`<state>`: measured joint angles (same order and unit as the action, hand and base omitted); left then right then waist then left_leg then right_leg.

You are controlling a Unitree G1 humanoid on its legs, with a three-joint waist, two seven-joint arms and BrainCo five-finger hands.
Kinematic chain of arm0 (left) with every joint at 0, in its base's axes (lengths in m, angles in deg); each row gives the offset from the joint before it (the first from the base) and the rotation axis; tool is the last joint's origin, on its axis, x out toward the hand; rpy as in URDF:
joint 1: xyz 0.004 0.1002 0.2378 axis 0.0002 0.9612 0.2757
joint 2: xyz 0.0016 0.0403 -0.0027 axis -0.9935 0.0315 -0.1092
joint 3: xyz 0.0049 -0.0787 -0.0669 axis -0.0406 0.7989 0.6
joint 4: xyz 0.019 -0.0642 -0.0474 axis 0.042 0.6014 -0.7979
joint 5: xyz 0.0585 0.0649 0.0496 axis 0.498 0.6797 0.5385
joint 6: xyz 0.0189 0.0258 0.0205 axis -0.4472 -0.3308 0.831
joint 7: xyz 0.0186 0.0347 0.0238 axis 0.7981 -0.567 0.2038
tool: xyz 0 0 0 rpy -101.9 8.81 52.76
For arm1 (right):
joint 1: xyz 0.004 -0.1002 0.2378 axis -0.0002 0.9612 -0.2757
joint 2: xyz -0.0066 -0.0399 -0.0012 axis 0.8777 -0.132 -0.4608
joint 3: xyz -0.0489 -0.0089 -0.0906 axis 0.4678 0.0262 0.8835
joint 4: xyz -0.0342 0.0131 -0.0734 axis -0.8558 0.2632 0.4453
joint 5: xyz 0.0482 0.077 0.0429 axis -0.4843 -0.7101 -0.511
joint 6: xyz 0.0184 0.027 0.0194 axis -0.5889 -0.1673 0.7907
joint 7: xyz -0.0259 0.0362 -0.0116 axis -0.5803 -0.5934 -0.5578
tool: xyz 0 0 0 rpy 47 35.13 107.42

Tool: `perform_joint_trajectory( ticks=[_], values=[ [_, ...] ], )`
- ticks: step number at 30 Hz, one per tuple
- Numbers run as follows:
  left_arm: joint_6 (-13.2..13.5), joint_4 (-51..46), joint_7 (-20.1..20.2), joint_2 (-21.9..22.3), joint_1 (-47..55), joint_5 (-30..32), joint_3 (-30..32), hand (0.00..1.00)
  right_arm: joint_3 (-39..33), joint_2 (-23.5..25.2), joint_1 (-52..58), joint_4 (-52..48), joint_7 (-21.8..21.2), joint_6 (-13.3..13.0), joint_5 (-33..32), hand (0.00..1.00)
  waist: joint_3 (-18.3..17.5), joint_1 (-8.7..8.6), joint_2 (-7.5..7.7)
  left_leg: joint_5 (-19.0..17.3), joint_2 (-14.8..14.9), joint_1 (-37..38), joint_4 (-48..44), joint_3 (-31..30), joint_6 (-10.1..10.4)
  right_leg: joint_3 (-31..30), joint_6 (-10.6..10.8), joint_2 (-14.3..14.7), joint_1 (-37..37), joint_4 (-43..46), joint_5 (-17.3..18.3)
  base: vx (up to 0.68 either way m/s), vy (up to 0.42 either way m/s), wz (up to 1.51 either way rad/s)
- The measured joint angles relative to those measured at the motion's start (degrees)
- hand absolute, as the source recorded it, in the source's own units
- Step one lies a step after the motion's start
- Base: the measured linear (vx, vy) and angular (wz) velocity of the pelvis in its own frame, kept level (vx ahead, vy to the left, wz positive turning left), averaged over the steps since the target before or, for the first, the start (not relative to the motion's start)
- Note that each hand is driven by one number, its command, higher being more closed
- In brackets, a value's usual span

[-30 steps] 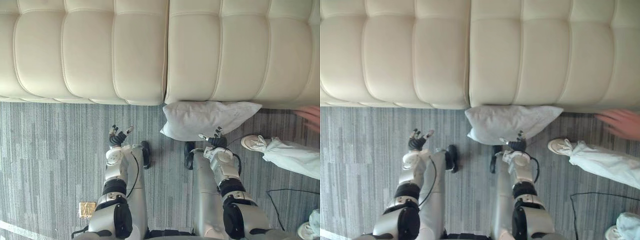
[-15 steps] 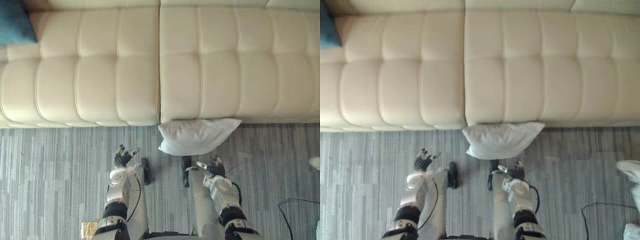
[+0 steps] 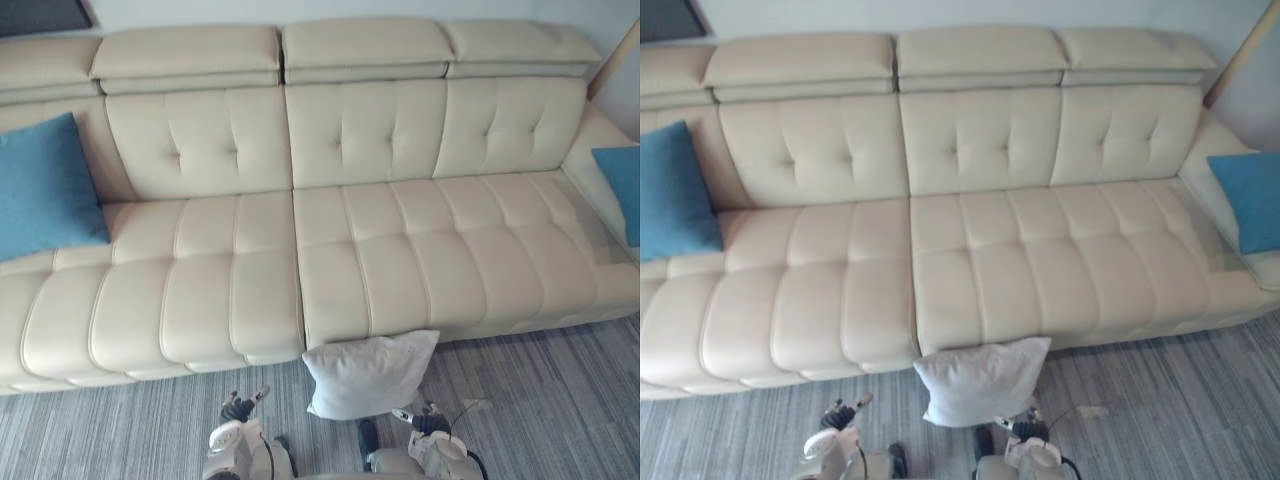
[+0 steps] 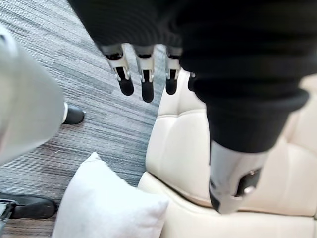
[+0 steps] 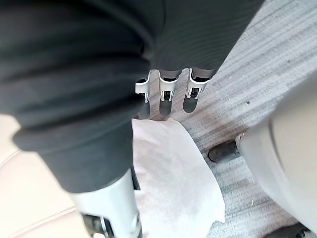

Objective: Pick up cushions and gather them together orderly.

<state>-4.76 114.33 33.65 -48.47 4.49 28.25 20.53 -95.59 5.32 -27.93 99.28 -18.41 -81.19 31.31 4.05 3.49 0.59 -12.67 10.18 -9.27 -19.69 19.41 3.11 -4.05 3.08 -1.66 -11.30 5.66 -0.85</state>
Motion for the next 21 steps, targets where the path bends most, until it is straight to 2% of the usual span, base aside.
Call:
perform_joint_trajectory(
  ticks=[1, 2, 3, 4, 5, 6, 7, 8, 9, 10, 11, 13, 14, 16, 19, 20, 21],
  values=[
    [0.0, 0.0, -0.1, 0.1, 1.0, 0.0, 0.9, 0.0, 0.0, 0.4, -0.7, 0.1, -0.3, 0.2, 0.1, 0.0, -0.4, 0.37, -0.14, 0.4, 0.9, 0.9, 0.6, 3.9, 0.1, 8.0, -2.2, -2.2, -1.5, 3.3, 1.6, 0.0, -0.036, -0.96],
    [0.0, 0.3, -0.1, 0.1, 1.3, 0.0, 0.7, 0.0, 0.1, 0.4, -1.0, 0.3, -0.4, 0.2, 0.1, 0.0, -0.4, 0.31, -0.03, 0.6, 1.2, 1.7, 1.0, 4.6, 0.3, 12.8, -3.1, -4.0, -1.8, 5.8, 2.3, 0.03, -0.048, -0.84],
    [0.1, 0.2, 0.0, 0.0, 1.7, 0.1, 0.5, 0.0, 0.1, 0.2, -0.8, 1.1, -0.5, 0.2, 0.6, 0.0, -0.4, 0.11, -0.03, 1.0, 1.7, 3.2, 1.3, 5.7, 0.7, 19.4, -3.4, -7.1, -1.2, 9.1, 3.8, 0.06, -0.087, -0.53],
    [0.1, 0.4, -0.1, -0.3, 1.8, 0.9, 0.4, 0.0, 0.2, 0.2, -0.6, 2.4, -0.5, 0.2, 1.3, 0.0, -0.6, 0.08, 0.16, 1.4, 2.5, 4.6, 0.8, 6.3, 1.4, 22.3, -3.1, -9.0, -0.1, 11.1, 5.0, 0.07, -0.129, -0.47],
    [0.1, 0.6, 0.0, -0.4, 1.7, 1.2, 0.1, 0.0, 0.3, 0.2, -0.4, 2.5, -0.5, 0.1, 1.4, 0.0, -0.7, 0.06, 0.42, 1.6, 2.6, 5.0, 0.6, 5.9, 1.7, 22.1, -2.3, -8.7, 0.0, 11.1, 5.2, 0.04, -0.179, -0.38],
    [0.1, 1.8, -0.1, -0.6, 1.4, 1.5, -0.3, 0.0, 0.2, 0.0, 0.4, 2.7, -0.5, 0.0, 2.1, 0.0, -1.1, -0.05, 0.35, 1.7, 2.1, 5.3, 1.8, 4.0, 1.8, 21.8, -2.4, -7.0, 0.7, 9.9, 5.1, 0.0, -0.18, -0.53],
    [0.1, 3.8, 0.2, -0.7, 0.6, 2.0, -1.2, 0.0, 0.3, -0.7, -0.2, 4.7, -0.5, -0.4, 2.2, 0.0, -2.3, 0.49, 0.09, 1.2, 0.8, 5.5, 6.0, -1.2, 0.7, 20.1, -2.0, -4.8, 1.3, 4.6, 2.9, -0.01, -0.151, -0.66],
    [0.0, 4.2, 0.2, -0.7, 0.5, 2.2, -1.2, 0.0, 0.3, -1.0, -0.9, 5.3, -0.5, -0.3, 2.2, 0.0, -2.9, 0.83, -0.14, 1.6, 0.0, 5.3, 7.7, -2.9, 0.1, 19.1, -1.0, -3.8, 1.4, 1.4, 1.2, -0.02, -0.118, -0.93],
    [0.3, 4.8, 0.1, -0.3, 0.5, 2.2, -1.4, 0.0, -0.4, -2.4, -2.0, 6.6, -0.5, -0.3, 2.2, 0.0, -3.6, 1.25, -1.89, 4.2, 1.8, 5.3, 10.9, -3.3, 2.7, 19.3, -2.3, -3.2, 0.4, 1.6, 2.3, 0.01, -0.077, -0.53],
    [0.3, 5.0, 0.0, -0.5, -0.1, 2.3, -2.4, 0.0, -0.6, -2.5, -2.9, 6.9, -0.5, -0.2, 2.2, 0.0, -2.6, 0.5, -1.08, 5.0, 1.2, 5.4, 10.8, -2.6, 4.1, 18.5, -3.1, -5.4, -1.5, 8.4, 5.7, 0.03, -0.128, -0.32],
    [0.3, 5.0, 0.0, -1.4, -0.4, 2.2, -4.4, 0.0, -1.1, -2.7, -2.4, 8.4, -0.5, -0.1, 2.2, 0.0, -2.2, 0.07, -0.6, 5.6, 1.0, 6.7, 11.4, -3.8, 5.0, 17.3, -0.8, -4.8, -0.9, 8.3, 6.1, 0.02, -0.115, 0.0],
    [0.4, 5.2, 0.0, -1.5, 0.3, 2.2, -5.1, 0.0, -1.8, -3.4, -2.6, 8.9, -0.5, -0.1, 2.2, 0.0, -2.6, 0.26, -1.24, 6.2, 2.7, 6.3, 11.9, -4.9, 5.5, 17.5, -1.8, -2.1, 1.3, 3.2, 3.9, 0.0, -0.145, -0.1],
    [0.5, 5.2, -0.1, -1.7, 0.4, 2.2, -5.1, 0.0, -2.3, -4.1, -3.5, 9.0, -0.5, -0.1, 2.2, 0.0, -1.6, 0.05, -1.4, 6.6, 3.7, 6.1, 11.0, -5.7, 6.1, 17.8, -2.3, -1.0, 1.5, 2.8, 4.0, 0.0, -0.131, -0.03],
    [0.5, 5.2, -0.1, -1.7, -0.3, 2.2, -5.6, 0.0, -2.4, -4.9, -4.0, 9.1, -0.4, -0.2, 2.2, 0.0, 0.0, -0.27, -1.26, 6.6, 4.0, 5.0, 8.2, -6.2, 6.1, 18.1, -3.0, -1.1, 1.3, 4.1, 4.5, -0.04, -0.094, 0.09],
    [0.8, 5.0, -0.1, -1.5, -1.2, 2.1, -6.4, 0.0, -2.4, -6.2, -4.6, 9.1, -0.2, -0.2, 2.2, 0.0, 1.6, -0.2, -1.59, 6.2, 3.3, 2.5, 3.8, -8.7, 5.5, 18.2, -2.9, -1.6, 1.0, 4.9, 5.1, -0.09, -0.059, 0.04],
    [0.9, 5.0, -0.1, -1.5, -0.9, 2.1, -8.2, 0.0, -2.4, -6.9, -4.5, 9.5, -0.1, -0.2, 2.2, 0.0, 1.9, -0.13, -1.64, 4.7, 1.1, 2.2, 3.6, -10.9, 5.2, 17.9, -2.6, -2.2, 1.0, 4.4, 4.9, -0.03, 0.07, -0.07],
    [0.9, 5.0, 0.0, -1.5, -0.7, 2.1, -9.0, 0.0, -2.4, -7.2, -4.3, 9.4, 0.0, -0.2, 2.2, 0.0, 1.6, -0.2, -2.21, 3.7, -0.2, 2.4, 4.0, -10.7, 4.5, 17.8, -2.6, -2.3, 1.0, 3.8, 4.6, -0.03, 0.097, -0.07]
  ],
)
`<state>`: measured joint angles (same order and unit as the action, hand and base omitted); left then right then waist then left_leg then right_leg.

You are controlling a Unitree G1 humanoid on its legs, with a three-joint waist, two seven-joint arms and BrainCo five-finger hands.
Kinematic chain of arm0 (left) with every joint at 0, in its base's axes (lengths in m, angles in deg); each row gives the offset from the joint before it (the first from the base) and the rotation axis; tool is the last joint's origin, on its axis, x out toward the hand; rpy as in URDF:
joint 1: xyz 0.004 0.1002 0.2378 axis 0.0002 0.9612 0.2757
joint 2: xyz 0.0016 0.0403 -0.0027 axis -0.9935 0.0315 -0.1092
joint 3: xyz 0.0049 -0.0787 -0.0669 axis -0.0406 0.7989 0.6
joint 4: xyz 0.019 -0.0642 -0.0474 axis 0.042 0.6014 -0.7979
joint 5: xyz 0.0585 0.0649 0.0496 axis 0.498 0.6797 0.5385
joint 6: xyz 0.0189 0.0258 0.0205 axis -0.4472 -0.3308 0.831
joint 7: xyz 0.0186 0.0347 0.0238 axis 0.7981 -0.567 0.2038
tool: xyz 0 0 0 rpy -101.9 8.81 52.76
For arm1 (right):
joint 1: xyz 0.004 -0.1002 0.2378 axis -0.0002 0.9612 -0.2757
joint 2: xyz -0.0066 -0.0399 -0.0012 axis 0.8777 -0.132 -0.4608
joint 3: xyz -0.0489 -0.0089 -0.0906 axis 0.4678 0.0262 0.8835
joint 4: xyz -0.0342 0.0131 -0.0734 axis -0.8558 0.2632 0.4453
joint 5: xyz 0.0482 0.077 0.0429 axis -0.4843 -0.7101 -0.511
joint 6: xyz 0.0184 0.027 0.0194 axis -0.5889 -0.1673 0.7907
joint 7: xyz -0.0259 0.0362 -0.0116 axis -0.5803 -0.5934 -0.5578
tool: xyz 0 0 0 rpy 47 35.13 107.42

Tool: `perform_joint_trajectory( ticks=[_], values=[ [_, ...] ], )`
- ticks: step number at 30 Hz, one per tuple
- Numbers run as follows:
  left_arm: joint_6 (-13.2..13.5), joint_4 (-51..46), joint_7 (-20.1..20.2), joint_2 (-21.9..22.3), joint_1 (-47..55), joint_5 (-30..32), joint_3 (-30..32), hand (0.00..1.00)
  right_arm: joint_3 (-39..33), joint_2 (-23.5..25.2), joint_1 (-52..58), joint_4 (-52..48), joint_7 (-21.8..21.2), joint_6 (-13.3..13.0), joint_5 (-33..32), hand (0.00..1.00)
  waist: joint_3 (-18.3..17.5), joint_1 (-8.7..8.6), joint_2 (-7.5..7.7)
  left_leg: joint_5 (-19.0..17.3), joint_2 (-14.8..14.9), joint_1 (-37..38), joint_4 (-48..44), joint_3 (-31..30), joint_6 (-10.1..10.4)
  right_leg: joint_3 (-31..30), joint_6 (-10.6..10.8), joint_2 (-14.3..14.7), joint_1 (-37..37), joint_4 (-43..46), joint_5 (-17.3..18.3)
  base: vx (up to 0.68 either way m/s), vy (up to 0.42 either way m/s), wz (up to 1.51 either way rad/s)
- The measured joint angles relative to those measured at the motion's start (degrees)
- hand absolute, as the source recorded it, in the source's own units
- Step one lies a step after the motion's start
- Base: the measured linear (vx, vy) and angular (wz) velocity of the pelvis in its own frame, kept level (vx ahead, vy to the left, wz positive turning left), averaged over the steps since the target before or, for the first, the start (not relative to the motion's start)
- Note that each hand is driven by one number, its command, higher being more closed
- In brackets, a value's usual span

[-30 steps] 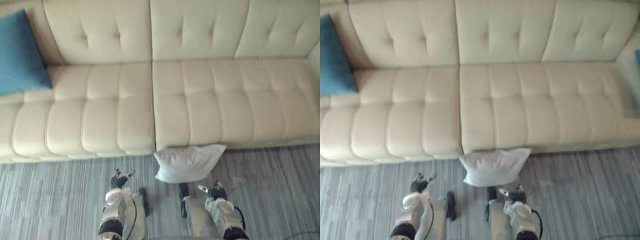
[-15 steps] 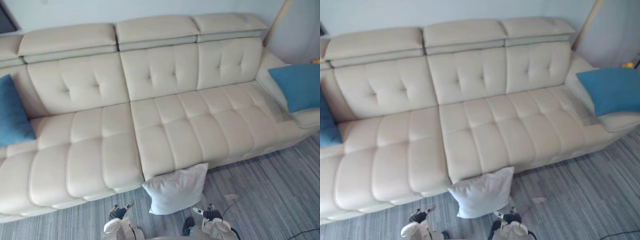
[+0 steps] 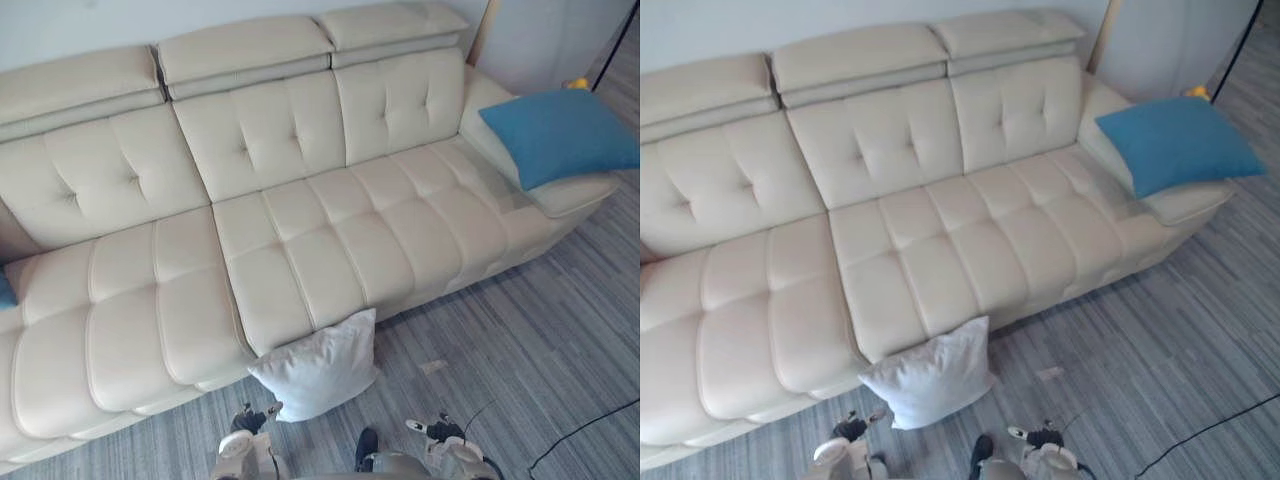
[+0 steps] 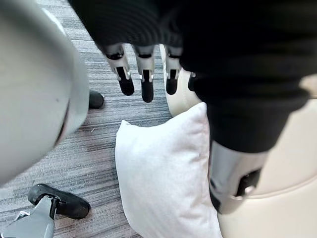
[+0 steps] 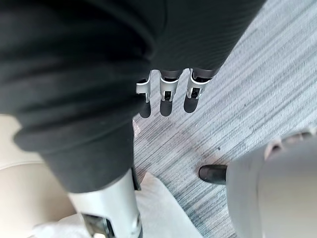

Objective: Pick up cushions and gather them together orderly.

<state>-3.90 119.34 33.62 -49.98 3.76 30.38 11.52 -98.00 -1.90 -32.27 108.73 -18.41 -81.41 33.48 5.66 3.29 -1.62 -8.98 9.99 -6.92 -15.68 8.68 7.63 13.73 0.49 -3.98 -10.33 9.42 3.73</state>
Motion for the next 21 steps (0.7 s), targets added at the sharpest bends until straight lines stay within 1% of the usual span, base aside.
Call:
perform_joint_trajectory(
  ticks=[1, 2, 3, 4, 7, 8, 9, 10, 11, 13, 15, 16, 18, 19, 20, 21],
  values=[
    [0.0, 0.0, 0.0, -0.1, 0.2, 0.0, -0.7, 0.0, 0.0, 0.0, 0.2, -0.1, 0.0, 0.0, 0.0, 0.0, -0.1, -0.05, -0.41, -0.7, -0.6, 0.3, 1.6, 0.7, -1.1, -0.3, 0.3, 0.0, 0.0, -0.4, -0.2, 0.0, 0.106, -0.08],
    [0.0, 0.0, 0.0, 0.0, 0.2, 0.0, -0.7, 0.0, 0.0, 0.2, 0.5, -0.1, 0.0, 0.0, 0.0, 0.0, -0.2, 0.07, -0.75, -0.8, -1.3, 1.7, 4.1, 1.2, -0.9, -0.8, 0.8, -0.1, 0.0, -0.8, -0.6, 0.02, 0.099, -0.16],
    [0.0, 0.0, 0.0, 0.1, 0.3, 0.0, -0.4, 0.0, -0.1, 0.5, 0.9, -0.4, 0.0, 0.0, 0.0, 0.0, -0.1, 0.13, -0.65, -0.5, -2.3, 2.7, 6.3, 1.8, -1.3, -1.7, 1.8, -0.5, 0.2, -1.6, -1.6, 0.02, 0.102, -0.2],
    [-0.1, 0.1, 0.1, 0.1, 0.3, 0.0, -0.4, 0.0, 0.0, 0.9, 1.1, -0.5, -0.2, 0.1, 0.0, 0.0, -0.1, 0.16, -0.58, -0.3, -2.8, 3.3, 7.3, 1.9, -1.6, -1.9, 2.1, -0.8, 0.6, -2.3, -2.3, 0.04, 0.12, -0.19],
    [-0.1, -0.1, 0.3, 0.2, 0.5, 0.0, 1.3, 0.0, 0.1, 1.9, 1.4, -0.7, -0.5, 0.4, 0.0, 0.0, -0.2, 0.11, -0.46, -0.5, -4.0, 4.2, 7.2, 2.7, -2.2, -3.3, 2.4, -1.7, 1.7, -4.6, -4.2, 0.1, 0.152, -0.11],
    [-0.2, -0.1, 0.3, 0.2, 0.5, 0.0, 1.6, 0.0, 0.2, 2.1, 1.3, -0.8, -0.5, 0.4, 0.0, 0.0, -0.1, 0.15, -0.36, -0.6, -4.1, 4.4, 6.8, 2.7, -2.4, -3.4, 2.5, -1.9, 1.8, -4.2, -4.0, 0.11, 0.108, -0.18],
    [-0.2, -0.1, 0.4, 0.1, 1.0, 0.0, 1.9, 0.0, 0.3, 2.5, 0.9, -0.9, -0.6, 0.3, 0.0, 0.0, 0.0, 0.26, -0.16, -1.0, -4.3, 5.1, 6.2, 2.8, -2.6, -3.5, 3.3, -2.4, 1.8, -1.9, -3.2, 0.07, 0.068, -0.09],
    [-0.3, -0.1, 0.5, 0.1, 1.1, 0.0, 1.9, 0.0, 0.4, 2.6, 0.9, -1.0, -0.7, 0.3, 0.0, 0.0, 0.0, 0.15, -0.19, -1.1, -4.3, 5.3, 6.1, 2.9, -2.6, -3.5, 3.4, -2.6, 1.7, -0.5, -2.8, 0.09, 0.092, -0.01],
    [-0.3, -0.2, 0.6, 0.1, 1.1, 0.0, 1.9, 0.0, 0.8, 2.8, 0.8, -1.3, -0.8, 0.3, 0.1, 0.0, 0.0, 0.05, -0.21, -1.2, -4.2, 6.3, 6.0, 2.6, -2.7, -3.4, 3.9, -2.9, 1.1, 2.9, -2.3, 0.06, 0.075, 0.1],
    [-0.3, -0.3, 1.1, 0.2, 1.3, 0.0, 1.8, 0.0, 0.8, 3.1, 0.7, -1.5, -1.2, 0.2, 0.1, 0.0, -0.2, 0.01, 0.1, -1.3, -4.2, 7.2, 5.9, 1.4, -2.8, -3.2, 4.1, -3.6, 0.2, 7.6, -2.2, 0.05, 0.084, 0.25],
    [-0.2, -0.3, 1.1, 0.0, 1.3, 0.0, 1.8, 0.0, 0.8, 3.0, 0.3, -1.4, -1.5, 0.0, 0.0, 0.0, -0.6, -0.1, 0.92, -1.2, -4.9, 7.0, 6.3, 0.3, -2.9, -2.4, 4.0, -4.4, 0.1, 7.1, -2.1, 0.05, 0.069, 0.27],
    [-0.1, -0.3, 1.1, -0.4, 1.3, 0.0, 1.8, 0.0, 1.5, 2.7, -0.3, -1.1, -1.7, 0.0, 0.0, 0.0, -0.7, -0.08, 1.22, -1.0, -5.5, 6.9, 7.1, -0.1, -3.3, -2.0, 4.0, -5.2, 0.4, 5.9, -2.1, 0.03, 0.052, 0.18],
    [-0.2, -0.1, 1.0, -0.5, 1.5, 0.0, 1.7, 0.0, 2.9, 2.5, -0.6, -0.8, -1.9, 0.0, 0.0, 0.0, -0.7, -0.14, 1.16, -0.6, -6.3, 6.9, 7.9, -0.4, -3.9, -2.3, 4.0, -6.0, 0.5, 5.0, -2.1, -0.01, 0.064, 0.07],
    [-0.2, 0.0, 1.0, -0.6, 1.6, 0.0, 1.7, 0.0, 3.0, 2.5, -0.6, -0.7, -2.2, 0.0, 0.0, 0.0, -0.6, -0.16, 0.9, -0.5, -6.3, 7.1, 8.4, -1.0, -4.0, -2.7, 4.0, -6.1, 0.3, 5.5, -2.1, -0.01, 0.048, 0.19],
    [-0.2, 0.2, 1.0, -1.1, 1.7, 0.0, 1.6, 0.0, 3.1, 2.7, -0.7, -0.6, -2.3, 0.2, 0.1, 0.0, -0.1, -0.31, 0.02, -0.1, -5.9, 8.0, 9.9, -3.0, -4.5, -3.6, 3.6, -6.2, -1.9, 9.5, -1.1, -0.01, 0.013, 0.31],
    [-0.1, 0.4, 0.9, -1.3, 1.9, 0.0, 1.4, 0.0, 3.1, 2.8, -0.5, -0.8, -2.5, 0.3, 0.0, 0.0, 0.0, -0.41, -0.15, -0.1, -5.7, 8.1, 10.1, -3.5, -4.5, -4.2, 3.4, -6.3, -2.4, 10.7, 0.1, -0.02, -0.007, 0.47]
  ],
)
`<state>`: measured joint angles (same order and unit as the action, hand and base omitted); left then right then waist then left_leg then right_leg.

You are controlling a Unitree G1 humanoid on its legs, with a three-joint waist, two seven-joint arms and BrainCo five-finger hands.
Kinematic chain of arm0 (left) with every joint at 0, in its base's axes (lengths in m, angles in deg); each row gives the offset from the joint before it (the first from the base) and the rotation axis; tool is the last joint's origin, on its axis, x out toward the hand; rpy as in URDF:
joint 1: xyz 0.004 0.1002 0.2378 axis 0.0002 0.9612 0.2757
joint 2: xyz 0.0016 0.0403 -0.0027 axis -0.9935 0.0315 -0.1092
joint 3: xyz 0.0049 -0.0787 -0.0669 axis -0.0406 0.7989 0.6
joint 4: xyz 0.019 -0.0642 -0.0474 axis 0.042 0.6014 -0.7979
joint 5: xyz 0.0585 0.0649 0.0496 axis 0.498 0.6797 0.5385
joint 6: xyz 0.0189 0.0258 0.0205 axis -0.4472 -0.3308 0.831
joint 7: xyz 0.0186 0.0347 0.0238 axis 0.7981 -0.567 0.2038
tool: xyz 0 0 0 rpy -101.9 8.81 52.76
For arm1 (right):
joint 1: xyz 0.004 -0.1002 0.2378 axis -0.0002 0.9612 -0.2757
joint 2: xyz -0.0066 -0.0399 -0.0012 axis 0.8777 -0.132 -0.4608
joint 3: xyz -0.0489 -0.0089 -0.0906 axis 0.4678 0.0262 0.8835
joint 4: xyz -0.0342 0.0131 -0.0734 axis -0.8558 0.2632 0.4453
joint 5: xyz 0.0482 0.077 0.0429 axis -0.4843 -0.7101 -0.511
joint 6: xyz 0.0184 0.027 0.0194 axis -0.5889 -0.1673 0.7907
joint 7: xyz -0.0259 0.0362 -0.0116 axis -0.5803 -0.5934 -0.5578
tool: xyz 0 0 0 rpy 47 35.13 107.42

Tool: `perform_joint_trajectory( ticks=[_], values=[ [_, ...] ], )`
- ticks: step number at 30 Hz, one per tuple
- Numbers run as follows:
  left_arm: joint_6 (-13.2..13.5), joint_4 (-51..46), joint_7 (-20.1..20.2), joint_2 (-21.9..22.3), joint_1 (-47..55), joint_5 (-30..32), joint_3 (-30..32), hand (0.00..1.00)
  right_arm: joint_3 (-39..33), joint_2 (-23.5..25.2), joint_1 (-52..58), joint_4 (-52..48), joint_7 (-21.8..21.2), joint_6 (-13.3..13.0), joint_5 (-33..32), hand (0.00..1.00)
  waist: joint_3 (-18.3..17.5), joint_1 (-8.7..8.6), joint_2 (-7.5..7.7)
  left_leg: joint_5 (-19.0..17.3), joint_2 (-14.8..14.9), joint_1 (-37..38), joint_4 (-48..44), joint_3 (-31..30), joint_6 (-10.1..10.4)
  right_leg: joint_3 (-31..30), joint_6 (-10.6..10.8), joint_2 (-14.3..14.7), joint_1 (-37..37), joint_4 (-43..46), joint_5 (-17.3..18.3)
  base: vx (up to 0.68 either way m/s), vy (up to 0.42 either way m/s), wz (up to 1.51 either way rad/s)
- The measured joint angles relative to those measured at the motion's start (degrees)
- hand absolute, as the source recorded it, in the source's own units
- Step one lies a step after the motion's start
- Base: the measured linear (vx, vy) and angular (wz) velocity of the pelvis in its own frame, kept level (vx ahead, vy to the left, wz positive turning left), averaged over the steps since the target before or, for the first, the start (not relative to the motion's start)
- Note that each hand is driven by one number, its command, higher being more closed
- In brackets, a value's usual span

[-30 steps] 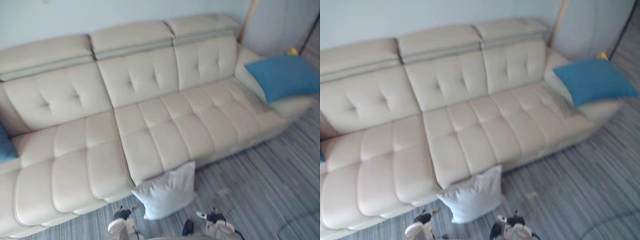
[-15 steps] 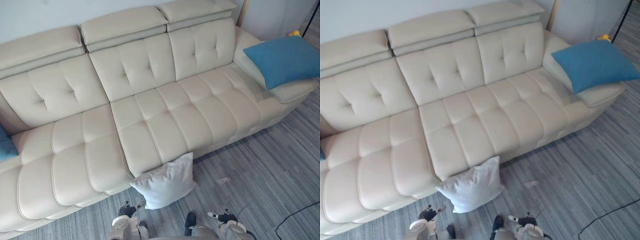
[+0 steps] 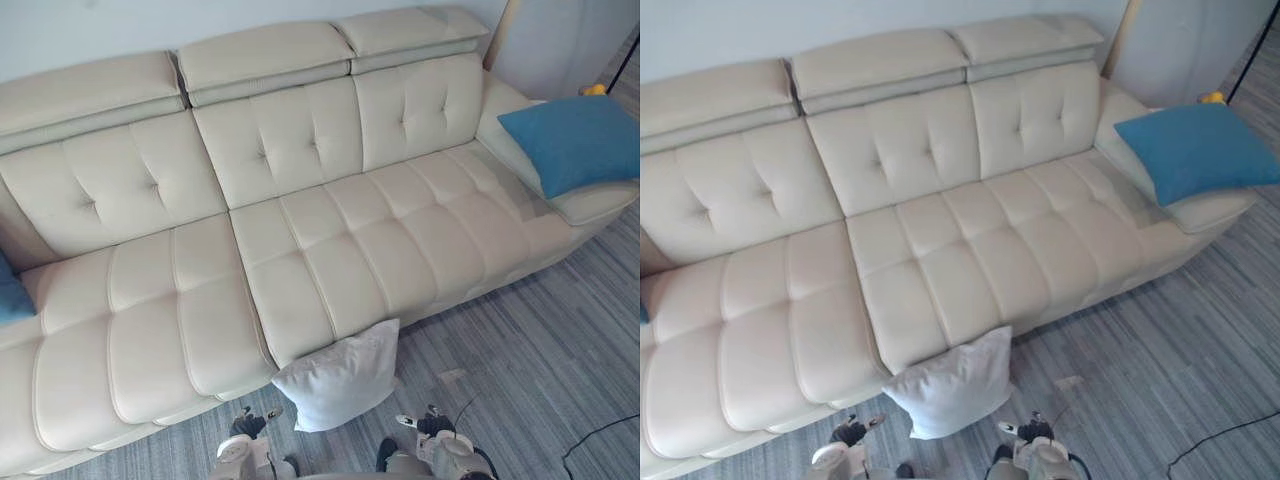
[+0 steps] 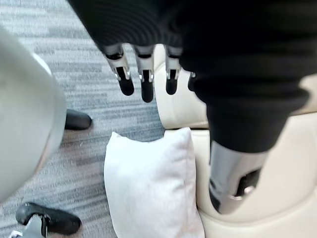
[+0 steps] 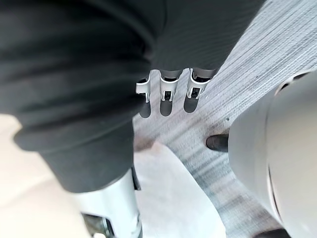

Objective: Pick up cushions and gather them together orderly.

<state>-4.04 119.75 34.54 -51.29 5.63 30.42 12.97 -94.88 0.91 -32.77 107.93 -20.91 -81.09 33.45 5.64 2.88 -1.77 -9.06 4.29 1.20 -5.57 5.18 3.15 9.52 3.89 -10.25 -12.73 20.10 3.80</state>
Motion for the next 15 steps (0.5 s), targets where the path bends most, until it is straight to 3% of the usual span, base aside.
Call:
perform_joint_trajectory(
  ticks=[2, 3, 5, 8, 11, 15],
  values=[
    [0.0, 0.6, -0.1, -1.9, 1.1, 0.0, -0.3, 0.0, 1.6, 0.0, 0.1, 0.3, -0.3, 0.1, 0.1, 0.0, -0.8, -0.1, 1.78, 0.6, -0.9, 0.1, 0.5, -1.5, 0.9, -2.9, 0.9, -1.3, -0.1, -3.1, -1.6, -0.01, -0.11, 0.53],
    [0.0, 0.7, -0.2, -2.2, 1.1, 0.0, -0.2, 0.0, 1.8, 0.0, 0.2, 0.4, -0.4, 0.1, 0.1, 0.0, -1.4, -0.18, 2.67, 0.8, -0.9, 0.2, 0.8, -2.3, 1.3, -3.3, 2.2, -1.3, 0.4, -3.5, -0.5, 0.06, -0.214, 0.47],
    [0.0, 0.7, -0.7, -2.2, 1.2, 0.0, 0.3, 0.0, 2.3, -0.2, -0.3, 1.1, -0.5, 0.1, 0.3, 0.0, -1.5, 0.0, 2.74, 1.7, 0.2, 0.1, 2.6, -3.6, 2.9, -2.8, 2.6, -0.5, 2.0, -6.6, 1.8, 0.05, -0.213, 0.23],
    [0.0, 0.3, -0.9, -0.8, 1.5, 0.0, 3.3, 0.0, 5.2, -0.4, -2.7, 2.4, -0.5, 0.1, 1.4, 0.0, -0.8, 0.09, 0.96, 2.9, 3.8, -1.5, 1.6, -4.2, 4.8, -0.4, 0.3, 2.6, 2.0, -5.9, 3.0, 0.01, -0.241, 0.23],
    [0.1, -2.0, -1.0, 0.0, 1.1, -0.1, 4.8, 0.0, 6.1, -0.1, -2.0, 2.4, -0.1, 0.1, 2.2, 0.0, -0.4, -0.08, 1.32, 3.0, 5.5, -9.0, -11.1, -3.7, 4.5, 3.9, -1.4, 3.3, 3.8, -6.2, 4.0, 0.0, -0.24, 0.6],
    [0.1, -2.6, -1.0, 1.3, -0.5, -0.1, 4.5, 0.0, 6.0, -0.6, -1.3, 1.8, 1.1, -0.3, 2.2, 0.0, 0.1, 0.18, 1.29, 3.3, 7.2, -10.6, -15.2, 1.5, 4.3, 7.3, -2.4, 4.6, 6.9, -7.2, 4.5, -0.01, -0.148, 0.44]
  ],
)
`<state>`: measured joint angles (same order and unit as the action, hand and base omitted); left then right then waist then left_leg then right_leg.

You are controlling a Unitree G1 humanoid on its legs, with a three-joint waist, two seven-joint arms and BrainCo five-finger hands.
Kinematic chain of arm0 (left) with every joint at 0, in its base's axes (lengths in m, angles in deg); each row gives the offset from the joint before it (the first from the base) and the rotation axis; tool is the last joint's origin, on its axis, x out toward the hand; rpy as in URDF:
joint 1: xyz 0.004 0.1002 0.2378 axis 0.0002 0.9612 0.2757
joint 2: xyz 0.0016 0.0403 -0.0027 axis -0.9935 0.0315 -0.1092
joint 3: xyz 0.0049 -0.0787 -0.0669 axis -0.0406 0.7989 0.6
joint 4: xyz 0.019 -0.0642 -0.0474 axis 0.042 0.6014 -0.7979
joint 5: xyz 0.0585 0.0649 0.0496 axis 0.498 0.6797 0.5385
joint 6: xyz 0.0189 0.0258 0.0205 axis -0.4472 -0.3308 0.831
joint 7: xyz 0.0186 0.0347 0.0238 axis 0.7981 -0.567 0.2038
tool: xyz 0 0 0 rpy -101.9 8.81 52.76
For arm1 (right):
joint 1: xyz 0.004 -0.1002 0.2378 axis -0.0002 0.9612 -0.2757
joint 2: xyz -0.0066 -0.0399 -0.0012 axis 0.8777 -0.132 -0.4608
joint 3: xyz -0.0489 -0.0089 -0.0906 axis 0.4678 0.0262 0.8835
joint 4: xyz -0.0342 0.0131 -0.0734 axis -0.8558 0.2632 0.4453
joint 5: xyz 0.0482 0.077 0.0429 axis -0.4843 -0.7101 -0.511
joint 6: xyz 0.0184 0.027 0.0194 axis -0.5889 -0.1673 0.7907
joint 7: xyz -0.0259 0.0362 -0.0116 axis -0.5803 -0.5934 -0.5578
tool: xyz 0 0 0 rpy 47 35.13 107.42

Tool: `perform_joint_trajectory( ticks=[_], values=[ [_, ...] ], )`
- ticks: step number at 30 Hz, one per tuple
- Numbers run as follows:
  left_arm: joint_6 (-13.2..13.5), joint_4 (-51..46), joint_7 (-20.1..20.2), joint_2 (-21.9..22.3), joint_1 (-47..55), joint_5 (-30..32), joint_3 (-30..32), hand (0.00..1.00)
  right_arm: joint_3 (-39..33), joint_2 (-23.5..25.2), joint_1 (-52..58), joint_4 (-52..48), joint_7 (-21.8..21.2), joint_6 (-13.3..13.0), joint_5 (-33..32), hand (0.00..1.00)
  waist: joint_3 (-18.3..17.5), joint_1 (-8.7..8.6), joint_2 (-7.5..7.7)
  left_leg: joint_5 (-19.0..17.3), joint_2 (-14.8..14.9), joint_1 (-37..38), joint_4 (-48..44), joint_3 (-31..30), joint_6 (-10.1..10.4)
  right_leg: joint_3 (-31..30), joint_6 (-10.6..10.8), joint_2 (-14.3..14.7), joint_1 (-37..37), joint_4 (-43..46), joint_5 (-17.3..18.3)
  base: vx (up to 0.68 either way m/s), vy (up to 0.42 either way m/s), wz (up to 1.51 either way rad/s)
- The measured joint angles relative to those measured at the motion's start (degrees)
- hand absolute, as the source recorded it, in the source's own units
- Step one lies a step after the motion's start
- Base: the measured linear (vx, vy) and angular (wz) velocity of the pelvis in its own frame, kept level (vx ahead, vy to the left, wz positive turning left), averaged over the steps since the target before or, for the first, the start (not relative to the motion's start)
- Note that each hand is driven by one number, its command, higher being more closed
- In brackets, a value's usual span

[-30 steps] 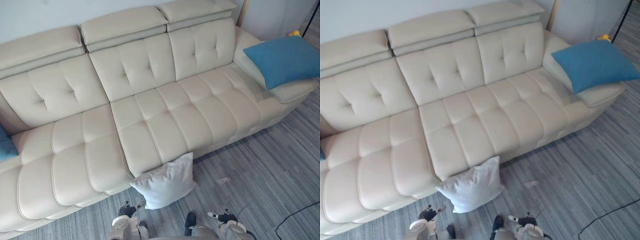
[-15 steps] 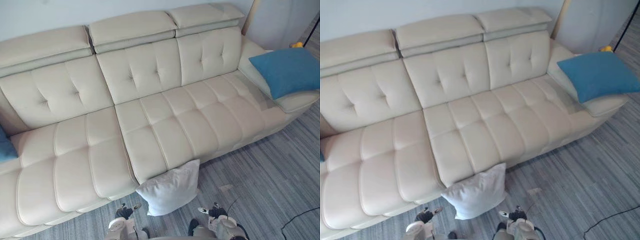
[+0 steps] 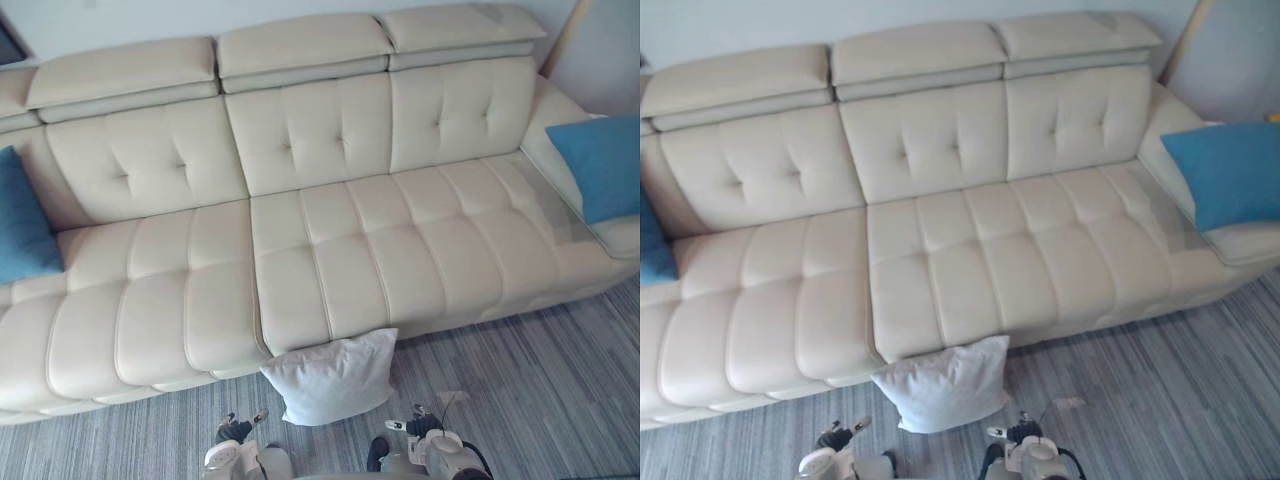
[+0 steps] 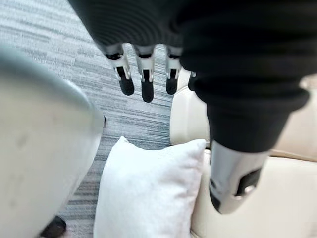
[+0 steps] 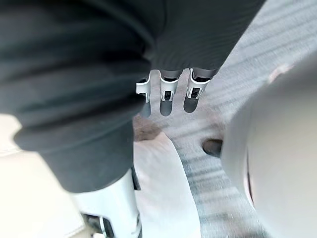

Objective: Pick up cushions and gather them together orderly.

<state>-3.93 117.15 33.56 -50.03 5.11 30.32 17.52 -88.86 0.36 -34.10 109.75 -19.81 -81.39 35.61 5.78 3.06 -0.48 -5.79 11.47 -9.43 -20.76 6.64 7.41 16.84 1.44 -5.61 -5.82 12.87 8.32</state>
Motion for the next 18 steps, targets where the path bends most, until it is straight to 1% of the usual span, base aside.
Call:
perform_joint_trajectory(
  ticks=[1, 2, 3, 4, 5, 6, 7, 8, 10, 11, 14, 15, 16, 17, 18],
  values=[
    [0.0, -0.3, 0.0, 0.6, -0.4, 0.0, -1.0, 0.0, 0.0, -0.2, 0.0, -0.7, 0.4, 0.0, 0.0, 0.0, -0.1, 0.24, -0.19, -1.0, -0.5, -0.5, -0.6, 1.5, 0.5, 0.5, -0.4, -0.3, -0.1, -0.6, -0.3, -0.05, 0.014, 0.18],
    [-0.2, -0.1, 0.3, 0.7, -0.7, 0.0, -2.8, 0.0, 0.0, 0.1, 0.3, -2.1, 0.4, 0.0, 0.0, 0.0, 0.0, 0.11, -0.47, -2.5, -1.7, -0.3, -0.2, 3.5, -0.2, 0.8, -0.6, -0.5, -0.1, -1.1, -0.5, -0.06, 0.05, 0.12],
    [-0.2, -0.1, 0.5, 0.7, -0.8, 0.0, -3.3, 0.0, -0.1, 0.5, 0.5, -2.7, 0.4, -0.1, 0.0, 0.0, 0.0, 0.02, -0.51, -3.3, -2.4, 0.0, 0.8, 4.9, -0.7, 1.0, -0.5, -0.5, -0.1, -1.2, -0.6, -0.04, 0.091, 0.15],
    [-0.2, -0.1, 0.4, 0.8, -0.9, 0.0, -3.1, 0.0, -0.1, 0.7, 1.3, -3.6, 0.4, 0.0, 0.0, 0.0, -0.1, 0.06, -0.54, -4.2, -2.8, 1.6, 4.0, 5.3, -1.4, 0.9, -0.2, -0.3, -0.1, -1.2, -0.8, -0.02, 0.097, 0.08],
    [-0.2, -0.1, 0.4, 1.1, -1.1, 0.0, -2.6, 0.0, -0.1, 1.5, 1.8, -3.9, 0.3, 0.1, 0.0, 0.0, -0.1, 0.4, 0.34, -4.1, -4.1, 3.3, 7.5, 5.1, -2.4, 0.0, 0.4, -0.5, -0.1, -1.5, -1.2, -0.01, 0.094, -0.03],
    [-0.1, -0.3, 0.4, 1.0, -1.0, 0.0, -1.9, 0.0, -0.1, 2.2, 1.9, -4.0, 0.3, 0.1, 0.0, 0.0, -0.2, 0.56, 1.09, -3.7, -4.9, 3.8, 9.0, 5.4, -3.0, -0.7, 0.7, -0.8, -0.1, -2.2, -1.8, 0.01, 0.112, -0.17],
    [-0.2, -0.3, 0.4, 0.9, -1.0, 0.0, -1.8, 0.0, -0.1, 2.7, 1.8, -4.0, 0.2, 0.2, 0.0, 0.0, -0.1, 0.59, 1.41, -3.6, -5.1, 4.2, 9.3, 5.9, -3.1, -1.4, 0.9, -1.1, -0.1, -2.3, -2.2, 0.03, 0.094, -0.31],
    [-0.4, -0.2, 0.5, 0.7, -1.0, 0.0, -1.8, 0.0, 0.0, 3.1, 1.8, -4.1, 0.0, 0.3, 0.0, 0.0, -0.1, 0.58, 1.62, -3.8, -5.2, 5.0, 9.0, 7.2, -3.4, -2.5, 1.1, -1.6, 0.0, -1.9, -2.3, 0.04, 0.135, -0.43],
    [-0.9, -0.2, 0.9, 0.9, -0.4, 0.0, -1.8, 0.0, 0.3, 3.2, 1.8, -4.1, -0.4, 0.4, 0.0, 0.0, 0.2, 0.59, 1.15, -5.3, -5.2, 6.1, 7.9, 8.6, -3.9, -4.5, 1.2, -2.1, -0.3, 1.1, -2.4, 0.02, 0.15, -0.39],
    [-1.0, -0.1, 1.2, 1.2, -0.1, 0.0, -1.9, 0.0, 0.6, 3.2, 2.1, -4.4, -0.8, 0.4, 0.0, 0.0, 0.1, 0.18, 0.76, -5.6, -5.1, 7.3, 8.0, 8.7, -4.2, -5.2, 1.2, -2.5, -1.6, 5.6, -2.4, 0.0, 0.126, -0.14],
    [-1.0, 0.3, 1.5, 1.1, -0.1, 0.0, -1.9, 0.0, 0.4, 3.1, 2.9, -5.0, -0.9, 0.4, 0.0, 0.0, -0.4, 0.12, 0.97, -5.3, -4.9, 8.0, 8.9, 8.4, -4.5, -5.3, 2.1, -3.7, -4.5, 11.5, -3.0, 0.06, 0.071, 0.12],
    [-1.0, 0.5, 1.4, 1.1, -0.1, 0.0, -1.9, 0.0, -0.1, 3.1, 3.2, -5.3, -1.1, 0.4, 0.0, 0.0, -0.4, 0.1, 0.42, -4.7, -4.6, 8.2, 10.0, 8.3, -4.9, -5.2, 1.4, -4.5, -6.2, 14.0, -2.2, 0.11, -0.024, 0.27],
    [-0.9, 0.8, 1.3, 1.1, -0.1, 0.1, -1.9, 0.0, -0.3, 2.9, 3.3, -5.7, -1.2, 0.4, 0.0, 0.0, -0.7, 0.1, 0.52, -4.3, -4.7, 8.7, 10.6, 7.7, -4.6, -4.7, 1.0, -5.7, -6.6, 14.9, -1.2, 0.12, -0.063, 0.32],
    [-1.0, 1.0, 1.2, 1.0, 0.0, 0.1, -1.9, 0.0, -0.6, 2.9, 3.5, -5.7, -1.3, 0.4, 0.0, 0.0, -1.2, 0.1, 0.01, -4.1, -4.4, 8.8, 11.0, 6.8, -4.3, -4.4, 1.6, -7.1, -6.3, 13.6, -0.5, 0.12, -0.12, 0.35],
    [-0.9, 1.1, 1.0, 1.0, 0.3, 0.2, -2.0, 0.0, -0.6, 3.0, 4.0, -5.9, -1.4, 0.4, 0.0, 0.0, -2.2, 0.16, -0.51, -3.5, -3.1, 8.9, 12.0, 5.4, -3.5, -5.3, 1.9, -8.0, -6.1, 8.7, -0.8, 0.12, -0.151, 0.29]
  ],
)
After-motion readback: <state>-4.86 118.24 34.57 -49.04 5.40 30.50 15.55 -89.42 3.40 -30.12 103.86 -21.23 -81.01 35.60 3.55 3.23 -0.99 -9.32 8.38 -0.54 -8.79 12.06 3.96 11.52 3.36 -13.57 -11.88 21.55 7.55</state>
